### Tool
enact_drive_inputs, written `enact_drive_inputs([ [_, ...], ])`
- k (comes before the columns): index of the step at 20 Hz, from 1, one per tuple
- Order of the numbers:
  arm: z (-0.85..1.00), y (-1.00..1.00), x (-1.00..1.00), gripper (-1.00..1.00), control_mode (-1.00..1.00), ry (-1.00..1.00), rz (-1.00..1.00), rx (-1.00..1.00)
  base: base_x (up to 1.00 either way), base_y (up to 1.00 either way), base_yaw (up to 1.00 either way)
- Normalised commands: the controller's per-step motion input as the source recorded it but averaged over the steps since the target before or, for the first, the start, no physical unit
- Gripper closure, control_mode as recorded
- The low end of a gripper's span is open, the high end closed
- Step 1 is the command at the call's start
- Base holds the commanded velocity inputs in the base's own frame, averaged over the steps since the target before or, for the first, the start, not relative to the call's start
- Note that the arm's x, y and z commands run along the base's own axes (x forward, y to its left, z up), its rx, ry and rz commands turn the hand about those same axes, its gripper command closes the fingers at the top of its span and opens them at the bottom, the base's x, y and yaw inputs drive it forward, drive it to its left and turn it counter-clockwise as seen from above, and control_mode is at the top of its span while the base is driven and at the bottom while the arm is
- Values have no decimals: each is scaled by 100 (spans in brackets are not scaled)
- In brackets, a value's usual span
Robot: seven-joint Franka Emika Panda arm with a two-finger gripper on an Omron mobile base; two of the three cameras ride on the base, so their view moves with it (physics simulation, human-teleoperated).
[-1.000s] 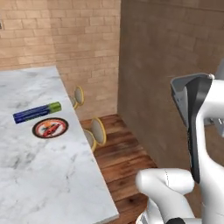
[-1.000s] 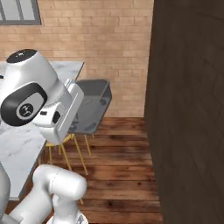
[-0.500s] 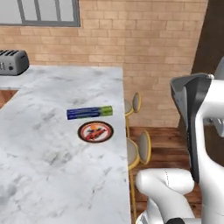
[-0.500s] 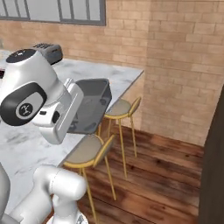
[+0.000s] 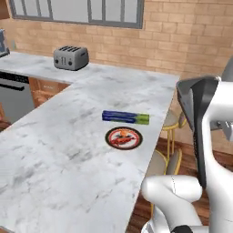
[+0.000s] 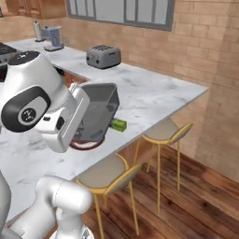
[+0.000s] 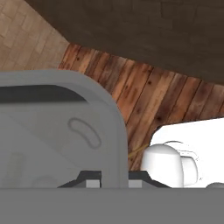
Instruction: Retrieve the tupperware and aluminum foil from the cabinet and place them on the dining counter near the plate with fish and shrimp to prepare for storing leftovers.
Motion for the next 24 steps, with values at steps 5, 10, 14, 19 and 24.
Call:
enact_drive_inputs([
  [5,0,0,0,100,100,0,0,0,7,-58,61],
  [10,0,0,0,100,100,0,0,0,22,-52,63],
  [14,0,0,0,100,100,0,0,0,76,-23,57],
  [19,0,0,0,100,100,0,0,0,85,0,56],
  [24,0,0,0,100,100,0,0,0,84,4,61],
])
